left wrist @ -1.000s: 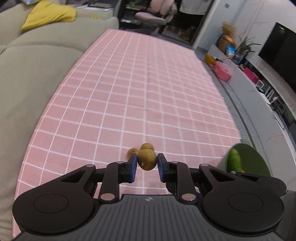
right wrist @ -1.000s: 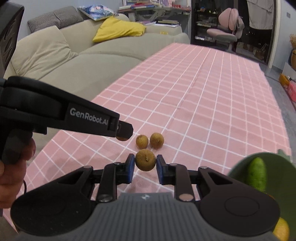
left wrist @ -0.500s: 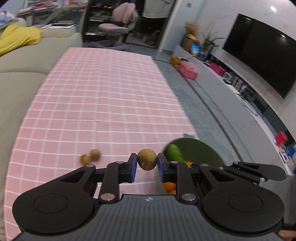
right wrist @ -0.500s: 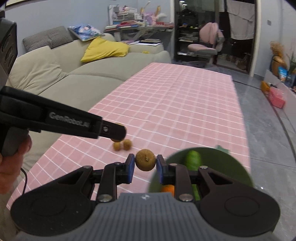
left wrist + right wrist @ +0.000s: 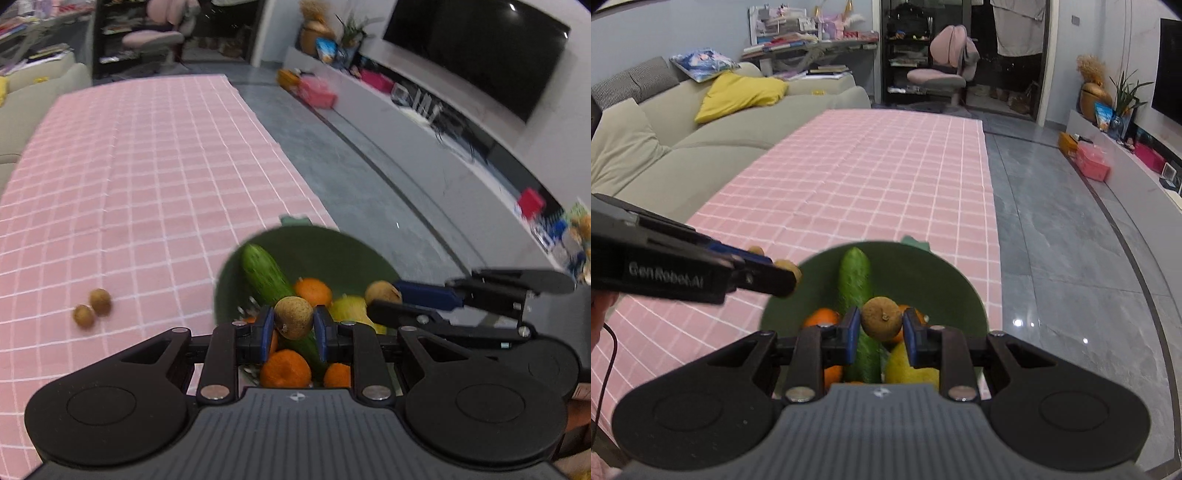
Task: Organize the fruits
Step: 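Carry the brown fruit with the right tool and drop it into the colander, then move the open right tool back to the remaining brown fruits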
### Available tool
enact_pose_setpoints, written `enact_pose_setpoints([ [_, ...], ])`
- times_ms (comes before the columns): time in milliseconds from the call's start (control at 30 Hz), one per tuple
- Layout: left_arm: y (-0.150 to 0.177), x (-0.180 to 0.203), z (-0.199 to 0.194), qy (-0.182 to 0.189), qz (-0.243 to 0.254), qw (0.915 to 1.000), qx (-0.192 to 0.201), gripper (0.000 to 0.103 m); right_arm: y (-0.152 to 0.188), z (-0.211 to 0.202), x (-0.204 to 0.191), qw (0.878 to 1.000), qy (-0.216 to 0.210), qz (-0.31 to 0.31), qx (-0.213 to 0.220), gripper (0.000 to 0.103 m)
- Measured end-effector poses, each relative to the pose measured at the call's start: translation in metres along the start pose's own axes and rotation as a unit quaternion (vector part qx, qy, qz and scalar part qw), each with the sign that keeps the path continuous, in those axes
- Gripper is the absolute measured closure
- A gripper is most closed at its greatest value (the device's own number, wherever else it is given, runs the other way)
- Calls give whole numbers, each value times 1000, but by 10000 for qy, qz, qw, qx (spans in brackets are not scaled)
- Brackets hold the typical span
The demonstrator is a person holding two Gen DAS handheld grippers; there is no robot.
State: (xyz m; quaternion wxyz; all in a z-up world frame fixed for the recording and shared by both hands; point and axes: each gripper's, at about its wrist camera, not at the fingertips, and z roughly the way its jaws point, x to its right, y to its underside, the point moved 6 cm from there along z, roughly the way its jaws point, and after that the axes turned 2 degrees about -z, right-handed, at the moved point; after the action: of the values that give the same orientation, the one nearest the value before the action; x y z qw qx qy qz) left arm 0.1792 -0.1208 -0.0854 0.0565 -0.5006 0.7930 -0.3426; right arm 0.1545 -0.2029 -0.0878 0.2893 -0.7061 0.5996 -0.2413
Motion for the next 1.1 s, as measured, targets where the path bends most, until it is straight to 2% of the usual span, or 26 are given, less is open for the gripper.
enact_pose_setpoints([
  [167,13,3,22,-179,207,9992,-301,77,9,19,0,9995,-14,-212,-231,82],
  [567,20,-9,52,-66,171,9976,-665,77,18,61,-7,9958,-206,-677,-578,82],
  [800,20,-13,56,124,74,9975,-690,77,19,68,-12,9943,-251,-839,-603,82],
  [1033,19,-14,56,151,28,9975,-687,77,19,67,-13,9941,-248,-862,-611,80],
  [1100,19,-14,54,165,10,9974,-697,72,19,67,-13,9942,-241,-858,-610,80],
])
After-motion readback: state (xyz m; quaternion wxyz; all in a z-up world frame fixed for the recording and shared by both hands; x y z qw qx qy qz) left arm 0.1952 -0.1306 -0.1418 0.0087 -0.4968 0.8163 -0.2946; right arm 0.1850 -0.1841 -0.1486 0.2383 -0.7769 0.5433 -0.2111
